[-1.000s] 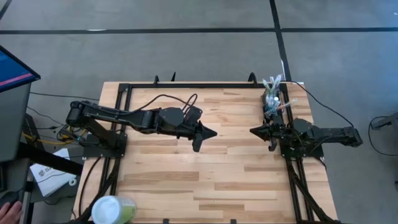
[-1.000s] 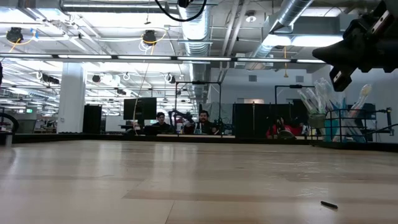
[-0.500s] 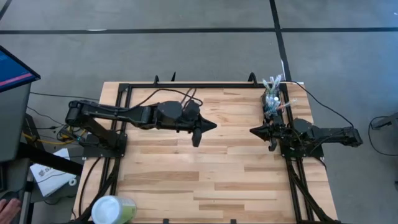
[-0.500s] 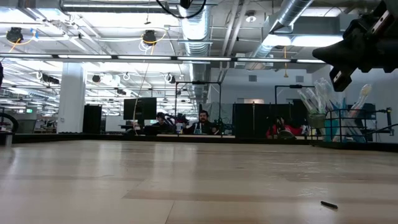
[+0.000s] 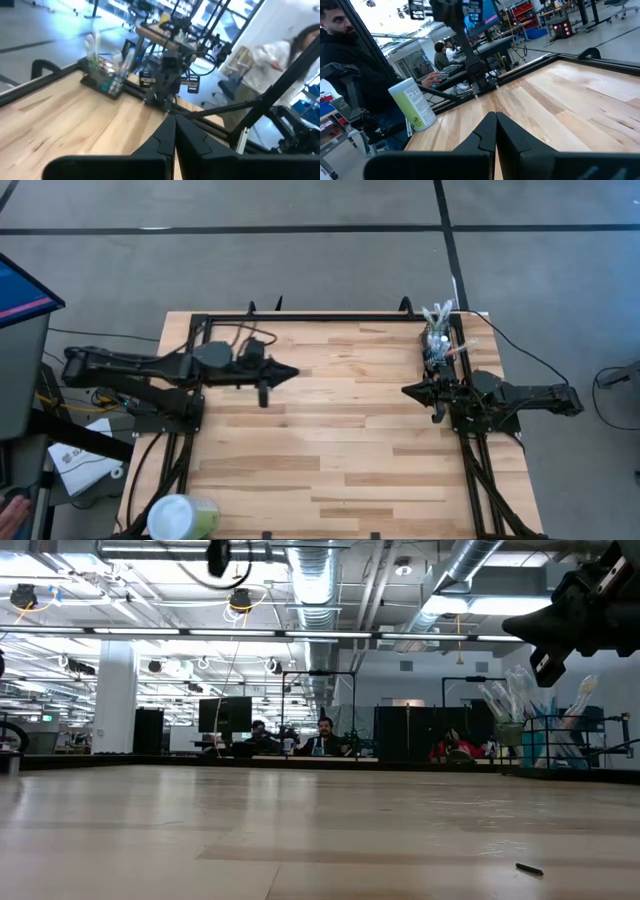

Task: Pick & Place toothbrushing station
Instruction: Return to Home Position

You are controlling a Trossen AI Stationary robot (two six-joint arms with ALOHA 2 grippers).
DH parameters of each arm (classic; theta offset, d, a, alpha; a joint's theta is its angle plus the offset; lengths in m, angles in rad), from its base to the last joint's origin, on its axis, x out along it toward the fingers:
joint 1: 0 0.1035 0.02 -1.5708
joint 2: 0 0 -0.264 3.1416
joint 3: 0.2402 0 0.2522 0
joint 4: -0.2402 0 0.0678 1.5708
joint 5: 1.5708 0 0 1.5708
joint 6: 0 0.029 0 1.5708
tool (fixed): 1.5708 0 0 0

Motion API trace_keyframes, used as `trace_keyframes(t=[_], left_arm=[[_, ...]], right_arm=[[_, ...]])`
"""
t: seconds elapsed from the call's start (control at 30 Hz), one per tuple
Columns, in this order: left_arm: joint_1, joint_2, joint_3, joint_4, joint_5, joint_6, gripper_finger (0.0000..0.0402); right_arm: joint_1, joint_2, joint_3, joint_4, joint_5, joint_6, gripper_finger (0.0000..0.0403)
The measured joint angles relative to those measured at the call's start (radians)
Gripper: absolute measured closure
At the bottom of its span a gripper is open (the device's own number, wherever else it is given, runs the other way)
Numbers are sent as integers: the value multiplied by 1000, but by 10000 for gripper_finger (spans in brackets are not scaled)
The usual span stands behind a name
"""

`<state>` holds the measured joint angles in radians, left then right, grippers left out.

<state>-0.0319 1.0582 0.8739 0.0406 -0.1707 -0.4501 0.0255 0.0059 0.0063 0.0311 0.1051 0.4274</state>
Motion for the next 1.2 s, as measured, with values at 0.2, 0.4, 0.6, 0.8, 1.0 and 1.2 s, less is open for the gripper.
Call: trace_keyframes(t=[0.2, 0.4, 0.6, 0.8, 1.0, 1.2], left_arm=[[24, -203, -221, 114, -2, 0, 401], [42, -378, -396, 154, -2, 1, 401], [59, -518, -527, 197, -6, 1, 401], [75, -617, -652, 239, -7, 1, 401], [79, -666, -755, 331, -7, -1, 401], [79, -694, -841, 447, -7, -1, 401]], right_arm=[[0, 0, 0, 0, 0, 0, 403], [0, 0, 0, 0, 0, 0, 403], [0, 0, -1, 0, 0, 0, 403], [0, 0, -1, 0, 0, 0, 403], [0, 0, -1, 0, 0, 0, 403], [0, 0, -1, 0, 0, 0, 403]])
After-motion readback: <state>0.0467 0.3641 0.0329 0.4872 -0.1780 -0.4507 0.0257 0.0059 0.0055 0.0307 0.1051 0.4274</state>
